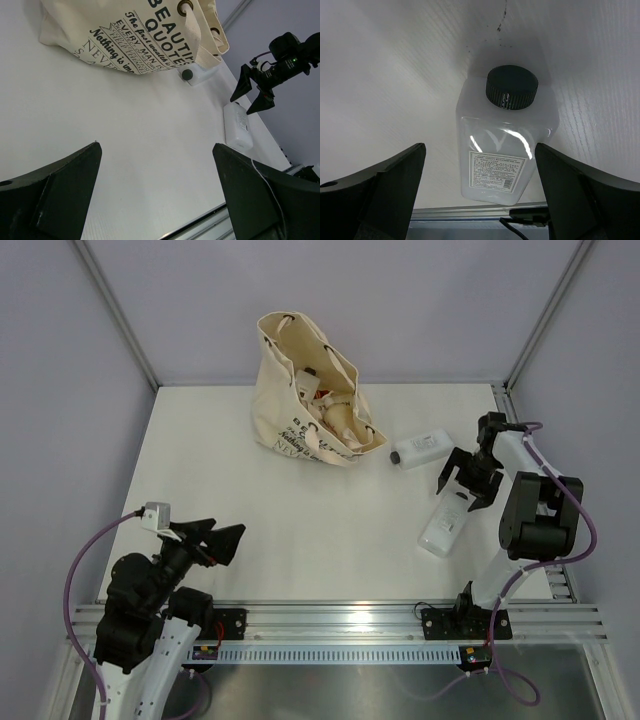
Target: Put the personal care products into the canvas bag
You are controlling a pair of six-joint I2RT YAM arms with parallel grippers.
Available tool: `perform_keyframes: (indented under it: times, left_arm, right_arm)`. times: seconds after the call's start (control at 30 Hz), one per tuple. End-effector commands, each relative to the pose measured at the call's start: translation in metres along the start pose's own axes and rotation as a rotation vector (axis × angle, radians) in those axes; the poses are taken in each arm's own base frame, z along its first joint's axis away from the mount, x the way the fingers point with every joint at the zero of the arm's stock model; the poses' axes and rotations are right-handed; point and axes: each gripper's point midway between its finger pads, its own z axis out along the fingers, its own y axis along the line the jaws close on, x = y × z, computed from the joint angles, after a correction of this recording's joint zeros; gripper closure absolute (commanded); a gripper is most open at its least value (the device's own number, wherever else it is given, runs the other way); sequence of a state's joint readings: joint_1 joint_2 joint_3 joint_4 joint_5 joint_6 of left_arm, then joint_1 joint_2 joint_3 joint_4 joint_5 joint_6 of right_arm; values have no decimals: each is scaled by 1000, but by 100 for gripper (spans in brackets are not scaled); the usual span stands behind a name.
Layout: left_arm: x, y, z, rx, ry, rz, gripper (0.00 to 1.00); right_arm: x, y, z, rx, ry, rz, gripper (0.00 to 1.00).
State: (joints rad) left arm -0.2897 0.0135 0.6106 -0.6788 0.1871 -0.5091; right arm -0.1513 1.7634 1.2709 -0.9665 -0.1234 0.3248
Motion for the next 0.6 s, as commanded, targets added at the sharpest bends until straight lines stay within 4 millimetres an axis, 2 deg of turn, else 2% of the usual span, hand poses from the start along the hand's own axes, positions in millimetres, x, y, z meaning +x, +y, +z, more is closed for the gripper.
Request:
perform_keyframes:
  times: [0.0,0.07,0.2,0.4,0.57]
  left_arm:
    - [-12,-8,-3,40,-63,16,1]
    - [-11,-7,-2,39,-63,16,1]
    - [-11,-8,-2,43,-61,17,1]
    - [-10,-9,-1,48,-51,19,1]
    - [-12,-8,-2,39,-67,16,1]
  right_arm:
    - [8,-12,-5,40,-23,-9,0]
    - [11,-14,-5,42,-30,-13,1]
    - [9,-18,-18,54,-71,-17,0]
    - [17,-18,14,46,20,2,1]
    - [20,-13,12,20,46,10,1]
